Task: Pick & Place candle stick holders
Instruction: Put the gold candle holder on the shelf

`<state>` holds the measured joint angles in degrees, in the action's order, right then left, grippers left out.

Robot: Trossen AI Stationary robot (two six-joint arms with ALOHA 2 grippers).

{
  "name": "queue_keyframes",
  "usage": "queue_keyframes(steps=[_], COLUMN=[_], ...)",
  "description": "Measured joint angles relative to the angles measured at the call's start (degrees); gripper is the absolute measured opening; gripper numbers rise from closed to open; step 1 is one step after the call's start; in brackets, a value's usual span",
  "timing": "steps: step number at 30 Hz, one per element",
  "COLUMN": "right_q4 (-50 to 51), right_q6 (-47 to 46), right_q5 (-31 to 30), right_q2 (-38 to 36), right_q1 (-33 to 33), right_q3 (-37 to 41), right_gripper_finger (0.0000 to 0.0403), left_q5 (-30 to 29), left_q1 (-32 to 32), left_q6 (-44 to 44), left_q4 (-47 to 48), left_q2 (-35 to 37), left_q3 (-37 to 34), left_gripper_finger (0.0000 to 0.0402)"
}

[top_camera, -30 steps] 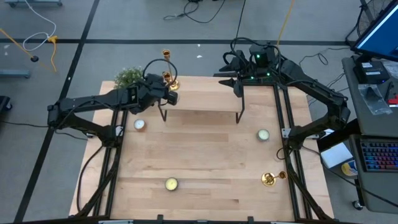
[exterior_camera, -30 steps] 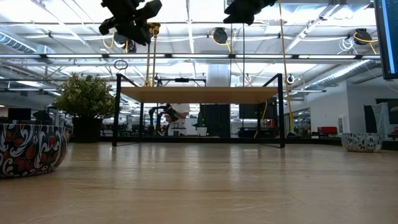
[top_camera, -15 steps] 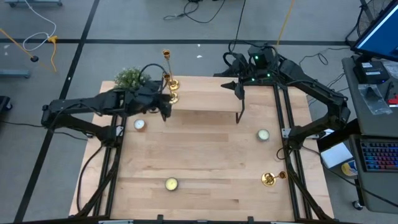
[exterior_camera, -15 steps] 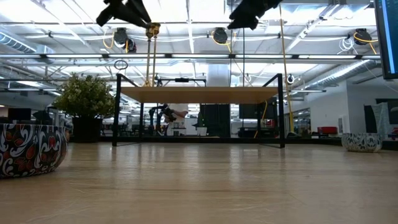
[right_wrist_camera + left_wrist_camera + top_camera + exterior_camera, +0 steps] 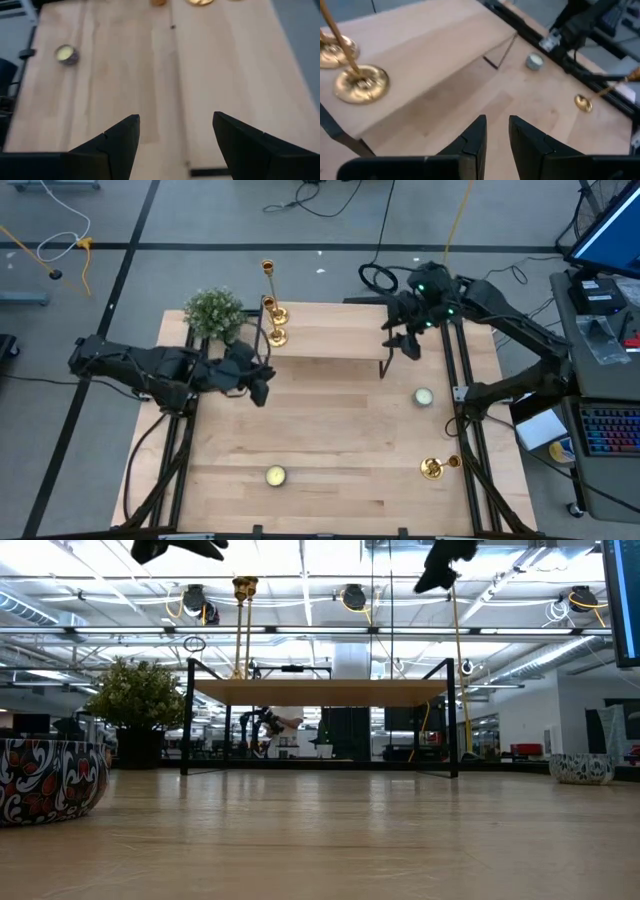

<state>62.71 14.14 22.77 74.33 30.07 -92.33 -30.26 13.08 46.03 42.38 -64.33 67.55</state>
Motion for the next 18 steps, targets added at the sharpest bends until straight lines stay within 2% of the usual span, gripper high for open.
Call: queue_keyframes(steps=[10, 18], right_q4=[10.83, 18.29], right_q6=[-11.24, -26.33], right_q5=[0.04, 1.59], right_q2=[-8.16, -13.54], right_q1=[-6.79, -14.30], right_q3=[0.00, 0.00], right_gripper_finger=[0.0247, 0.0247], left_q5=[-6.55, -8.83], left_q1=[7.98, 8.99], left_q6=[3.21, 2.10], left_q4=[-0.04, 0.00], left_q2=[-3.52, -5.81], left_q3=[0.02, 0.02], left_gripper_finger=[0.0081, 0.0081])
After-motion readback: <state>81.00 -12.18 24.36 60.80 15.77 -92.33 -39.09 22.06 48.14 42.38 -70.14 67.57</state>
